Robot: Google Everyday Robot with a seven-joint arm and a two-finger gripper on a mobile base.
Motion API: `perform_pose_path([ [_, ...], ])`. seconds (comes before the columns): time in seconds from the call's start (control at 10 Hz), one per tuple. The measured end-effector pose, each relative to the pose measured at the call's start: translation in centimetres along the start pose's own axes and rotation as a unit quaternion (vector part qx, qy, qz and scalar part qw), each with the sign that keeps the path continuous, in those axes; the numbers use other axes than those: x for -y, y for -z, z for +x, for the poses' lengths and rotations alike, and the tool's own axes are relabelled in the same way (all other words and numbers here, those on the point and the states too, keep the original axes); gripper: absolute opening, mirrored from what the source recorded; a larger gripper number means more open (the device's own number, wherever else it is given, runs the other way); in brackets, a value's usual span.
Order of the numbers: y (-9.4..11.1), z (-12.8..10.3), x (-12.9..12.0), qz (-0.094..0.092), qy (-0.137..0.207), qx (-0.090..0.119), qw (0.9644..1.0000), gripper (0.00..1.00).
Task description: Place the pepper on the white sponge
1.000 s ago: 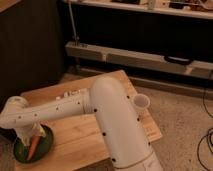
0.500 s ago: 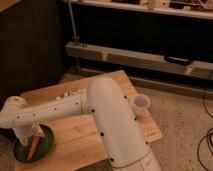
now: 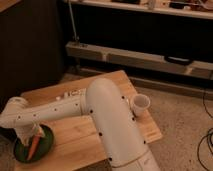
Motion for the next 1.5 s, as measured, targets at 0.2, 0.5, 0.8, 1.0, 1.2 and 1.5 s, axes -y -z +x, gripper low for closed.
perform_pose_path([
  [0.2, -0.4, 0.0, 0.0, -0.001, 0.0, 0.002, 1.0, 0.58],
  [0.5, -0.3, 0.2, 0.4, 0.0, 0.001, 0.0, 1.0, 0.47],
  [0.8, 0.3, 0.2, 0.6, -0.003, 0.005, -0.002, 1.0, 0.17],
  [1.0, 0.5, 0.2, 0.8, -0.002, 0.007, -0.004, 1.0, 0.02],
  [1.2, 0.5, 0.3, 0.8, -0.002, 0.007, -0.005, 1.0, 0.0],
  [1.5, 0.5, 0.3, 0.8, -0.002, 0.007, -0.005, 1.0, 0.0],
])
